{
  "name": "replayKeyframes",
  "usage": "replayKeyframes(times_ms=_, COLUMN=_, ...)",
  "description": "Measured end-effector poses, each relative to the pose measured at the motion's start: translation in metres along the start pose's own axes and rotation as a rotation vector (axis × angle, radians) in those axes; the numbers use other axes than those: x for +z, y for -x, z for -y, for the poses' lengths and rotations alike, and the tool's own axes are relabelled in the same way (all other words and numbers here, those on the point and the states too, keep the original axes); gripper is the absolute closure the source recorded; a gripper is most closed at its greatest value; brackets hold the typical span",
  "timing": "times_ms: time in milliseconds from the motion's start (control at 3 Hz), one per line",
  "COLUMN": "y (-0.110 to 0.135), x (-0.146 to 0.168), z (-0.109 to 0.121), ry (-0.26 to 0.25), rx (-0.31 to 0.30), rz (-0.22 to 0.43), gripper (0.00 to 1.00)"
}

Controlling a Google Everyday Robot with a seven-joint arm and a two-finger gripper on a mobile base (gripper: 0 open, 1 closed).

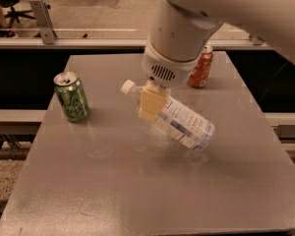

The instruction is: Place blue plastic bottle upright

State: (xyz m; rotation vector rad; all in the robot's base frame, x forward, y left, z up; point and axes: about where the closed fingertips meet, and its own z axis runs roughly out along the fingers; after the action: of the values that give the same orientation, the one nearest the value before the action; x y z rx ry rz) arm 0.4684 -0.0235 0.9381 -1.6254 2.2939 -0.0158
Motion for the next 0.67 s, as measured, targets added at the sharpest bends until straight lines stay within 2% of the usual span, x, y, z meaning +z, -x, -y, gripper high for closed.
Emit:
replayKeyframes(times_ms=333, y=0.001, x=-0.021, z=0.007, ry=-0.016, rx=-0.065, rz=0.153, gripper=1.0)
replayKeyframes(times_ms=667, y=0.0, x=-0.036, z=0.015, ry=-0.019, rx=-0.103, rz=0.311, gripper=1.0)
